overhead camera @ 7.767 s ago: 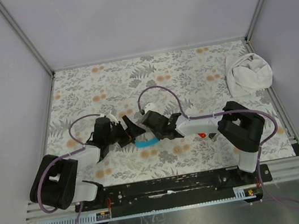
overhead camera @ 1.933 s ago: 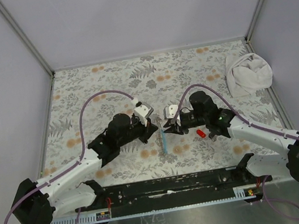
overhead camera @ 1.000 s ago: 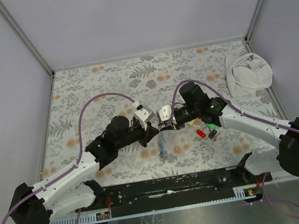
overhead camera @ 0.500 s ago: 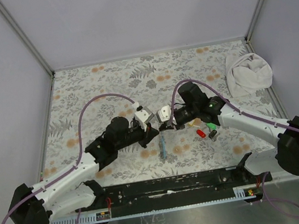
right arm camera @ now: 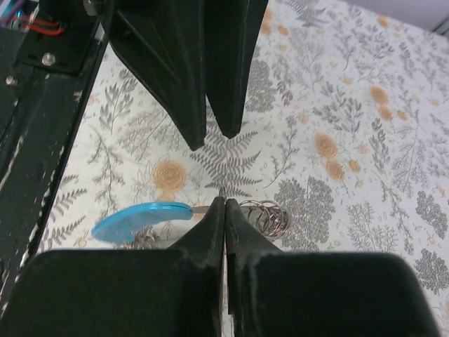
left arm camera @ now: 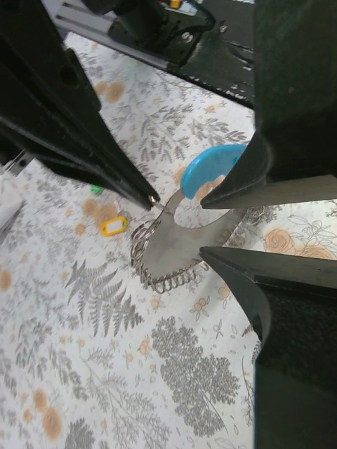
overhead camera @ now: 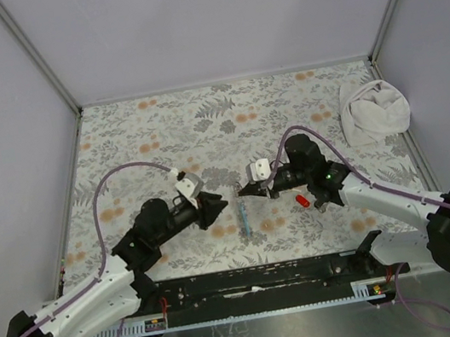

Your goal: Put the keys on the keyring

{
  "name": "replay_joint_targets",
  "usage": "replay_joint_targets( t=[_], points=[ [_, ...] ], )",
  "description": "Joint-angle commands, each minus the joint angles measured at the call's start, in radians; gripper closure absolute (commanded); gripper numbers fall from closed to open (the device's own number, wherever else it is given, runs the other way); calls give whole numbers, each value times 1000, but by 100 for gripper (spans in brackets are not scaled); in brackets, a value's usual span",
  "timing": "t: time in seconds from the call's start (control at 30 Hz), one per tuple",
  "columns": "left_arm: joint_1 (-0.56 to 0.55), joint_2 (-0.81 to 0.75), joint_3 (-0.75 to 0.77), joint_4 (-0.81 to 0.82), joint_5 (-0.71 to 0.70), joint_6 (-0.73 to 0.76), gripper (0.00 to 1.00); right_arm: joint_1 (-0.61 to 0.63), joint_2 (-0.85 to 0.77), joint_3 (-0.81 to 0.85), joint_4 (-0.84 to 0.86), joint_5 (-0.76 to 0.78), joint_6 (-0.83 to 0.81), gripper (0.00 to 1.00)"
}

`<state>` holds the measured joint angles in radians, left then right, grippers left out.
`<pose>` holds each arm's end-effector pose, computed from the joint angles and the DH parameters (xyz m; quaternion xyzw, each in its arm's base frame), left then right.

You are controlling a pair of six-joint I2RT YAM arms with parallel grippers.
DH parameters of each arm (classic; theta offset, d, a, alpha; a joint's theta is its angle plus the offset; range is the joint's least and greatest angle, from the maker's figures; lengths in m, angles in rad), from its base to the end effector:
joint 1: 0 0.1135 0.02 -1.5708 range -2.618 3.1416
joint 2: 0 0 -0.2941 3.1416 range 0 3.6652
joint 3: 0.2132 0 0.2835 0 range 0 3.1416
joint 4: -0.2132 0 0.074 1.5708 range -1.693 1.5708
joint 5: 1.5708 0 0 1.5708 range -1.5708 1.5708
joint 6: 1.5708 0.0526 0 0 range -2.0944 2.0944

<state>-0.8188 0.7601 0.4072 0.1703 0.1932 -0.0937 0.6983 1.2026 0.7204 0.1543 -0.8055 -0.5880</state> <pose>0.1368 -0.1611 0.2538 0.3290 0.6934 -0.3471 0.5389 0.1993 0.2168 0.2770 -0.6312 0.4617 0.3477 0.5173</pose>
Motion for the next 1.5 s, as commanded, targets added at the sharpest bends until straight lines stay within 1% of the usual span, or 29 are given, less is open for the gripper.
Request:
replay_joint_targets(
  t=[0.0, 0.1, 0.27, 0.37, 0.5, 0.6, 0.9, 1.03, 1.47],
  points=[
    [77, -50, -61, 195, 25, -83, 72, -10, -20, -56, 393, -24, 193, 100],
    [135, -57, -104, 272, 103, -125, 70, -10, 5, -105, 554, -26, 283, 100],
    [200, -46, -156, 394, 220, -171, 69, -10, 59, -177, 831, -28, 444, 100],
    [224, -30, -176, 457, 280, -197, 68, -10, 98, -191, 954, -45, 518, 100],
    [230, -4, -179, 493, 350, -201, 66, -10, 146, -211, 1077, -38, 592, 100],
    [230, 15, -177, 499, 376, -193, 66, -10, 171, -211, 1124, -42, 633, 100],
    [230, 44, -170, 527, 391, -169, 66, -10, 238, -227, 1269, -90, 720, 100],
    [230, 52, -167, 542, 405, -171, 69, -10, 262, -234, 1334, -107, 749, 100],
    [230, 4, -191, 555, 381, -166, 75, -10, 333, -224, 1427, -156, 825, 100]
  ],
)
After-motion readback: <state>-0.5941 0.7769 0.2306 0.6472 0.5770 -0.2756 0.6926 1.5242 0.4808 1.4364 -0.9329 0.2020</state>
